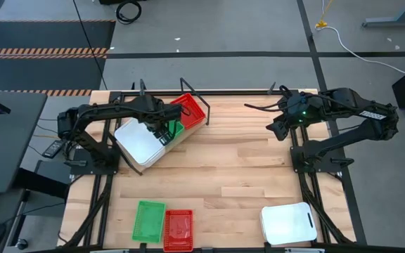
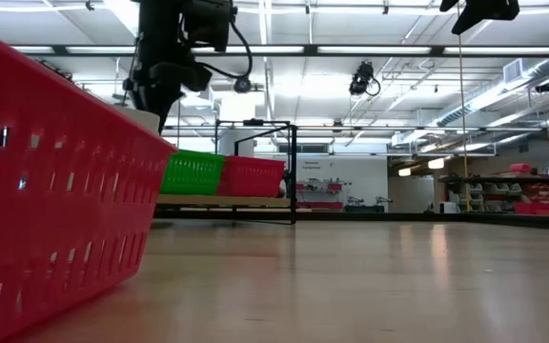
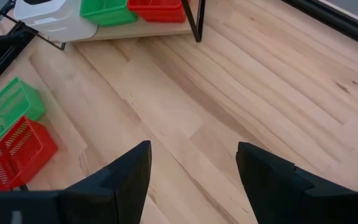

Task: Stack baskets on shelf by color
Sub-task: Adjust the stack of green bins on the shelf

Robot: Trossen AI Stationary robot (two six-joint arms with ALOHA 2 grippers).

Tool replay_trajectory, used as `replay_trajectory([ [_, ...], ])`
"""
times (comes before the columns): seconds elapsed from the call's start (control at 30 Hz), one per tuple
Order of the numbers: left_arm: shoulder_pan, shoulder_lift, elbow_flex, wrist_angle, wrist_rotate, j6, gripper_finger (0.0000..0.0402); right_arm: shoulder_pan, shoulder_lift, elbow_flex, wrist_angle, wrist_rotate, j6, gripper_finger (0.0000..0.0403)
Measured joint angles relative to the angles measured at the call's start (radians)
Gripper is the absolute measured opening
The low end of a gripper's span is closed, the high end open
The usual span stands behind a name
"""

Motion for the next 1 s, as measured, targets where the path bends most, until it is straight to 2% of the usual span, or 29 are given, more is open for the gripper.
replay_trajectory([
  [0.13, -0.006, 0.007, -0.010, 0.041, -0.038, -0.003, 0.0130, 0.000, 0.000, 0.000, 0.000, -0.002, 0.000, 0.0240],
  [0.37, -0.008, 0.008, -0.105, 0.029, -0.040, -0.036, 0.0130, 0.000, 0.000, 0.000, 0.000, -0.010, 0.007, 0.0240],
  [1.0, -0.027, -0.001, -0.107, 0.029, -0.002, -0.038, 0.0130, 0.000, 0.000, 0.000, -0.001, 0.002, -0.013, 0.0240],
])
